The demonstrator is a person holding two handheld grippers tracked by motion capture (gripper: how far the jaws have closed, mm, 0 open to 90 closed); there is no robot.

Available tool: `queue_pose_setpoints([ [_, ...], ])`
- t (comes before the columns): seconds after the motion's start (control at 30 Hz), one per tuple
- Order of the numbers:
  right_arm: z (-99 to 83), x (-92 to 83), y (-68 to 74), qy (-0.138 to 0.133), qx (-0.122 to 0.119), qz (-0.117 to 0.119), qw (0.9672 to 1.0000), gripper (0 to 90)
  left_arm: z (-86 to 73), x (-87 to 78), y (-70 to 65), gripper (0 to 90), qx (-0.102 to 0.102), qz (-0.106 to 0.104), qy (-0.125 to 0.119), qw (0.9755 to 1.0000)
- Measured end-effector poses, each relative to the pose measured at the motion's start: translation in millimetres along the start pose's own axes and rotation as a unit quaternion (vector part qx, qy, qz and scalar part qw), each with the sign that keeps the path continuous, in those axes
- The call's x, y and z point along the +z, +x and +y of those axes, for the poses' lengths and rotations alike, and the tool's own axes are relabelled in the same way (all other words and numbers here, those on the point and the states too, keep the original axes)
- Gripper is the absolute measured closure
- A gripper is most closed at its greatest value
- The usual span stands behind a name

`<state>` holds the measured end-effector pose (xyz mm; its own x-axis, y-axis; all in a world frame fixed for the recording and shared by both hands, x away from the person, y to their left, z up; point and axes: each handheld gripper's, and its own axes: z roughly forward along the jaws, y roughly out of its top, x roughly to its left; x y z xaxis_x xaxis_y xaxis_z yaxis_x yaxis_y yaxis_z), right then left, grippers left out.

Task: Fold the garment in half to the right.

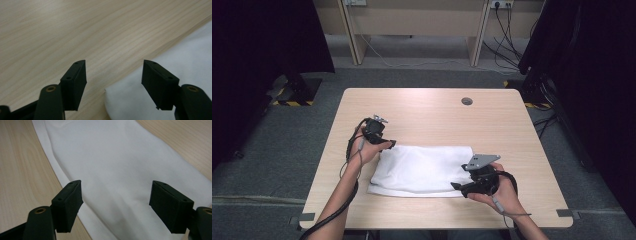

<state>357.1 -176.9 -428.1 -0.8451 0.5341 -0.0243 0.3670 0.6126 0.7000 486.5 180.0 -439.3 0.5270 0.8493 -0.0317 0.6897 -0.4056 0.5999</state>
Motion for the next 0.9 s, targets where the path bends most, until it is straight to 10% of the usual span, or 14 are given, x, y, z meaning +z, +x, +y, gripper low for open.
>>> queue_pose_setpoints([
  [0.9, 61.0, 37.3, 45.2, 0.008, -0.087, 0.038, 0.9954, 28.1, -11.9, 5.2, -6.2, 83.0, 0.014, -0.028, 0.028, 0.9991],
])
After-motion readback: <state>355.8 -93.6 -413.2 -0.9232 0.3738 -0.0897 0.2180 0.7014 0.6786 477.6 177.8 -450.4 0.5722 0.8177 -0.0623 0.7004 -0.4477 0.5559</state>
